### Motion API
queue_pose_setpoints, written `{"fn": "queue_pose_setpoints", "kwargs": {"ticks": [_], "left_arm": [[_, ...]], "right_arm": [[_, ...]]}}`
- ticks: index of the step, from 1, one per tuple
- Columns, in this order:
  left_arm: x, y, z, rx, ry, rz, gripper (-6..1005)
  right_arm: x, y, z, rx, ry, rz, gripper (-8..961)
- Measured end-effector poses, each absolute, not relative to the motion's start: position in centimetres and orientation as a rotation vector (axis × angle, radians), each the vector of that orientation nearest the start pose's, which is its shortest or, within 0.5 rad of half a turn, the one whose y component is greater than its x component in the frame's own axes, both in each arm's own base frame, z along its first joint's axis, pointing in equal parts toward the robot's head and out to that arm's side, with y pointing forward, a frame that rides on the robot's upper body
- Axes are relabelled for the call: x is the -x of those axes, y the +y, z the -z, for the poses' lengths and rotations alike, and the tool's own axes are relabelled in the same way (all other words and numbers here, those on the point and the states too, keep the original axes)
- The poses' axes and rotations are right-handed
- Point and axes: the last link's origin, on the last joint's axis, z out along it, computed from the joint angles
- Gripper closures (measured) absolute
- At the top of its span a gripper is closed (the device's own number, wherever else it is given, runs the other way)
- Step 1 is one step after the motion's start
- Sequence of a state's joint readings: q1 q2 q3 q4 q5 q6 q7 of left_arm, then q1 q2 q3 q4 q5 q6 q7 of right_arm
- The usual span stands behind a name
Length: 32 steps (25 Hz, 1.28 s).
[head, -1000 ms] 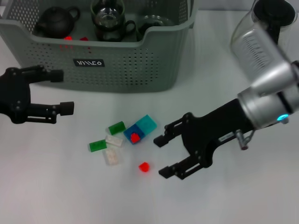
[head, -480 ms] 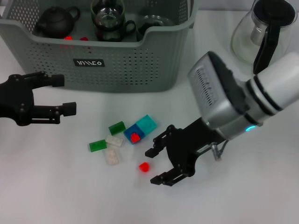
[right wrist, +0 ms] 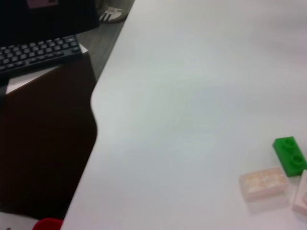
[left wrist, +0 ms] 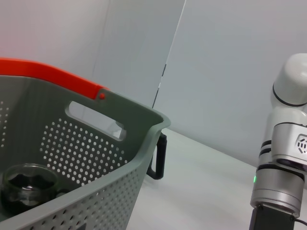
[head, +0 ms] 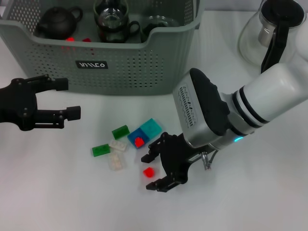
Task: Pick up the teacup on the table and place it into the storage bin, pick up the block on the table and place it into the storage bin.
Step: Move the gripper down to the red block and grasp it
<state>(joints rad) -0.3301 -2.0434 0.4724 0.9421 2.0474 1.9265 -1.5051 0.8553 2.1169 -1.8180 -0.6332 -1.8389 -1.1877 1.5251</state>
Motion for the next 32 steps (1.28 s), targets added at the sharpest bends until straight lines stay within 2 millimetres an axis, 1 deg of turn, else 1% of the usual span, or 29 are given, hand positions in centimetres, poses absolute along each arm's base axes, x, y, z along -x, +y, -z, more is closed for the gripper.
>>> {"fn": "queue_pose_setpoints", "kwargs": {"ticks": [5,10,16,27,32], "left_arm": [[30.17,26.18,-8.35,2.658,-0.723,0.743,58],[30.17,26.34,-8.34,2.653,-0.722,0.74,59],[30.17,26.42,-8.34,2.65,-0.722,0.738,60],[30.41,26.59,-8.2,2.64,-0.741,0.743,62],[30.42,26.6,-8.23,2.64,-0.74,0.742,62]], "right_arm": [[-15.2,31.67,14.99,3.297,-0.204,0.143,279],[-15.23,31.63,15.22,3.292,-0.207,0.157,300],[-15.21,31.68,15.3,3.287,-0.205,0.158,459],[-15.37,31.71,15.56,3.273,-0.205,0.172,456],[-15.27,31.58,15.66,3.277,-0.196,0.161,510]]}}
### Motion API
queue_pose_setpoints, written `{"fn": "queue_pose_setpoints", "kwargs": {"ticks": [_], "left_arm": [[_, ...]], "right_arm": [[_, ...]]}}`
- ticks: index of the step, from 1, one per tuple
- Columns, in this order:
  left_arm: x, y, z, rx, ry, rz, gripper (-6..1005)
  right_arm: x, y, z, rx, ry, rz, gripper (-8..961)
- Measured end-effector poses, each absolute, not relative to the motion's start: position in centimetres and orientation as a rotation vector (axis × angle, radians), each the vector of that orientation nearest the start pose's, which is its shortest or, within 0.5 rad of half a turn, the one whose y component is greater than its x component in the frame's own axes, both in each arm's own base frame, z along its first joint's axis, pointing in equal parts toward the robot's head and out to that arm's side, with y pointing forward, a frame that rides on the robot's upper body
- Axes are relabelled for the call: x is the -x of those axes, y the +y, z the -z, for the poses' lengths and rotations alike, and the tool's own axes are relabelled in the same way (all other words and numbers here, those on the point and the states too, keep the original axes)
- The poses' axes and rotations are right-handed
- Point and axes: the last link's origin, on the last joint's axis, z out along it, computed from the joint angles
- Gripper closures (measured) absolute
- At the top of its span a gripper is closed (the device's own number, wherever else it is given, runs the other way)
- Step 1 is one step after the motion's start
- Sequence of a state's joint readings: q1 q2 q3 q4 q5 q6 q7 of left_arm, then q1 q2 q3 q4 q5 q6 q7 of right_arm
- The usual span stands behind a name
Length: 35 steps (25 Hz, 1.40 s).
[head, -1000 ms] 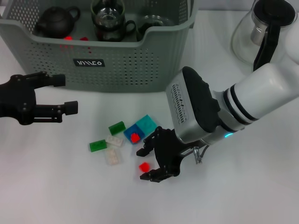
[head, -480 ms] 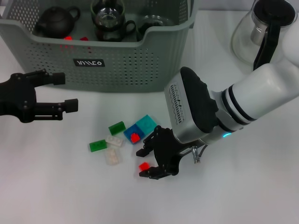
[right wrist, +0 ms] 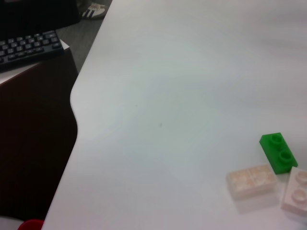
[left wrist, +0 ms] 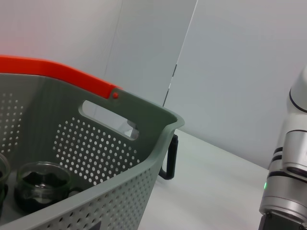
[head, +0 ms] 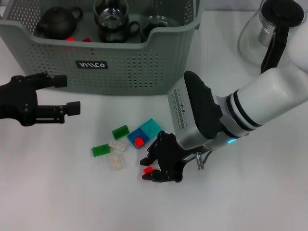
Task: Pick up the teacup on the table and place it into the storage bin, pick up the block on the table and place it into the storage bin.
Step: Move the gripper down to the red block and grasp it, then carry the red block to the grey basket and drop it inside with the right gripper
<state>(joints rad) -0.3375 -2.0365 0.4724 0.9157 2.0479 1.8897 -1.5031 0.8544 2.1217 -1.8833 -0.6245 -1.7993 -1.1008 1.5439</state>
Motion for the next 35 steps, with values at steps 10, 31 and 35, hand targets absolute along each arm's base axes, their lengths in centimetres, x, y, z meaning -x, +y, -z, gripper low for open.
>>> {"fn": "queue_pose_setpoints", "kwargs": {"ticks": [10,31,35], "left_arm": [[30.4,26.6,-8.3,2.642,-0.728,0.739,64],[33.0,24.5,-8.7,2.619,-0.852,0.603,67],[33.2,24.3,-8.2,2.637,-0.877,0.57,67]], "right_arm": [[-15.2,31.4,16.0,3.272,-0.177,0.188,763],[-12.4,33.9,8.8,3.321,0.038,-0.129,812],[-11.7,34.4,7.2,3.317,0.057,-0.218,814]]}}
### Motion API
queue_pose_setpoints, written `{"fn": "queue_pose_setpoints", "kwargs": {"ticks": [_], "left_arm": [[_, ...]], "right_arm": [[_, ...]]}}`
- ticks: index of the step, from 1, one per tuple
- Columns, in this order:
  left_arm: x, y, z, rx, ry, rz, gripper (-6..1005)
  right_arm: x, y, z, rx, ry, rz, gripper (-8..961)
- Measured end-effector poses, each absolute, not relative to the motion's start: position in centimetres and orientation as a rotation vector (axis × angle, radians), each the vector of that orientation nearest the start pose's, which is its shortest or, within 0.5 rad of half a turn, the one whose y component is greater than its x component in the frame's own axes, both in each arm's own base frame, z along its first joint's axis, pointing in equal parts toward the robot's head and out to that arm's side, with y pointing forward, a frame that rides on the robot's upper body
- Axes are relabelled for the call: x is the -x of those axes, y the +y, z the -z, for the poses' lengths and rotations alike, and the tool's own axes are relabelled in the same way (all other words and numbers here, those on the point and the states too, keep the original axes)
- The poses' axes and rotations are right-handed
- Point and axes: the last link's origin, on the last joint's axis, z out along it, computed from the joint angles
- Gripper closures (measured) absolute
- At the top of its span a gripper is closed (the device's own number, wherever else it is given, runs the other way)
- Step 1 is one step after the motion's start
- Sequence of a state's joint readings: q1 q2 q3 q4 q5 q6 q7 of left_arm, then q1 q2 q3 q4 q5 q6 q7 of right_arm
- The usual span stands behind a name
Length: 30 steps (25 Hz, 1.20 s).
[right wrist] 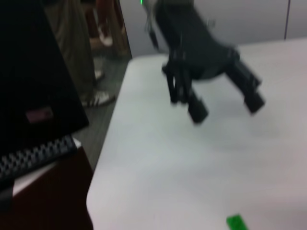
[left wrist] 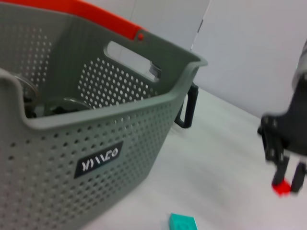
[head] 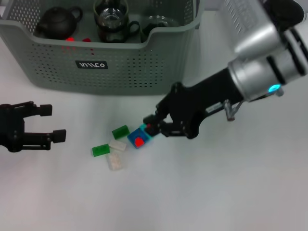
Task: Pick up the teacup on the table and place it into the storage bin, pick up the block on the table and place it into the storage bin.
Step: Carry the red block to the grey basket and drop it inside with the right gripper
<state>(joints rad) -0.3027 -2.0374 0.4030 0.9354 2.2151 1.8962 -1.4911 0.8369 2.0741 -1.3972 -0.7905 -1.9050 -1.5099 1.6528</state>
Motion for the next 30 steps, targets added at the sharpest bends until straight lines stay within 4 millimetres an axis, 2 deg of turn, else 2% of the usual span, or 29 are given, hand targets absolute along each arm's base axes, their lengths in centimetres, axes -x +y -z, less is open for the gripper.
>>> {"fn": "queue_pose_setpoints", "kwargs": {"ticks": [4,9,12,16,20,22,26,30], "left_arm": [[33.0,24.3,-7.8,2.662,-0.876,0.57,68],[32.4,24.7,-7.2,2.697,-0.855,0.573,68],[32.0,25.0,-6.9,2.71,-0.837,0.587,69],[31.1,25.6,-6.4,2.738,-0.81,0.613,69],[30.6,25.9,-6.0,2.767,-0.774,0.614,70],[30.3,26.1,-6.0,2.781,-0.76,0.619,70],[29.9,26.4,-5.9,2.795,-0.744,0.624,71],[29.8,26.5,-5.9,2.798,-0.737,0.629,71]], "right_arm": [[-9.9,35.3,5.6,3.299,0.064,-0.339,814],[-5.5,36.7,4.0,3.213,0.03,-0.445,818],[-2.3,38.6,3.7,3.12,0.062,-0.48,818],[0.1,41.2,4.0,2.991,0.149,-0.503,817],[0.8,43.2,5.0,2.885,0.204,-0.468,817],[0.8,43.8,5.6,2.851,0.225,-0.434,781],[0.5,44.5,6.4,2.806,0.251,-0.388,708],[0.5,44.9,6.2,2.772,0.247,-0.394,635]]}}
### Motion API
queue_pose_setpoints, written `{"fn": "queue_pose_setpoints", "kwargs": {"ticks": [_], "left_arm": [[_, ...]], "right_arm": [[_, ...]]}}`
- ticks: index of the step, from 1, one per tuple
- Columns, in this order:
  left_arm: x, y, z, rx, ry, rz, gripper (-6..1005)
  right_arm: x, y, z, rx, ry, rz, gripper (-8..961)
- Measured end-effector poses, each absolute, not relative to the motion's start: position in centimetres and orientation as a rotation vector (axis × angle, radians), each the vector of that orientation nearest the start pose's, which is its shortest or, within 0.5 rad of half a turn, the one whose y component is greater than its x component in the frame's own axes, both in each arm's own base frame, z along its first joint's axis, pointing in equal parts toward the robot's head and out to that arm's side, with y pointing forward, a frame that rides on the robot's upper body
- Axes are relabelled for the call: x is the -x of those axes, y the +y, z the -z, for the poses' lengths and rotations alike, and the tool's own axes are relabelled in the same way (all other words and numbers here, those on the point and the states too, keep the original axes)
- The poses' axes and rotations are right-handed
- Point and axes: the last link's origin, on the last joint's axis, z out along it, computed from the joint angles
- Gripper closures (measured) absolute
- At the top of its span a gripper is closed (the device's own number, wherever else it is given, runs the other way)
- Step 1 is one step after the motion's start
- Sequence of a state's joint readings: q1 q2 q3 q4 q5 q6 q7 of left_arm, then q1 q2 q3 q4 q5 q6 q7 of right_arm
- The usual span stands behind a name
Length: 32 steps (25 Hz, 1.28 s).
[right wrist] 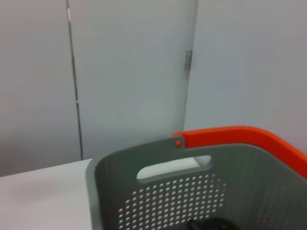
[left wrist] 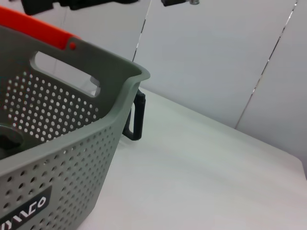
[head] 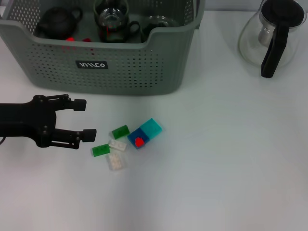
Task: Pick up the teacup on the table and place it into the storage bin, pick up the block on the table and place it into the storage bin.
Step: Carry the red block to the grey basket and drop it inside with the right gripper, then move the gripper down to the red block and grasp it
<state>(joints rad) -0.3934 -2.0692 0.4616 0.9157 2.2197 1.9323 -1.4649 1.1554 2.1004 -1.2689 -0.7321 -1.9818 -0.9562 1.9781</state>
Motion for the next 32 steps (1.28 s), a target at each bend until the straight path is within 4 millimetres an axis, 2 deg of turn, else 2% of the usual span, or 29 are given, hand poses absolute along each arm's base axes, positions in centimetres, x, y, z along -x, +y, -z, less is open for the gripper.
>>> {"fn": "queue_pose_setpoints", "kwargs": {"ticks": [3,6,8,11,14,18,22,27,32], "left_arm": [[29.7,26.5,-6.0,2.802,-0.732,0.63,72],[29.7,26.4,-6.2,2.807,-0.728,0.629,72],[29.8,26.4,-6.2,2.812,-0.723,0.623,72],[30.0,26.2,-6.3,2.812,-0.715,0.61,73],[30.2,26.2,-6.6,2.805,-0.714,0.601,73],[30.2,26.4,-6.6,2.799,-0.715,0.596,74],[30.2,26.5,-6.6,2.799,-0.712,0.592,74],[30.1,26.6,-6.6,2.8,-0.71,0.592,75],[30.2,26.6,-6.6,2.793,-0.713,0.598,76]], "right_arm": [[0.8,44.8,5.3,2.766,0.22,-0.428,580],[0.6,43.1,3.7,2.837,0.135,-0.494,428],[-0.2,41.4,2.5,2.909,0.064,-0.528,326],[-2.7,38.5,1.5,3.049,-0.011,-0.484,223],[-5.7,36.1,1.5,3.16,-0.02,-0.363,121],[-9.1,34.3,3.0,3.231,0.064,-0.226,80],[-11.4,33.7,5.1,3.244,0.126,-0.148,38],[-12.8,33.9,7.8,3.226,0.131,-0.101,11],[-13.0,33.4,11.1,3.196,0.028,-0.035,16]]}}
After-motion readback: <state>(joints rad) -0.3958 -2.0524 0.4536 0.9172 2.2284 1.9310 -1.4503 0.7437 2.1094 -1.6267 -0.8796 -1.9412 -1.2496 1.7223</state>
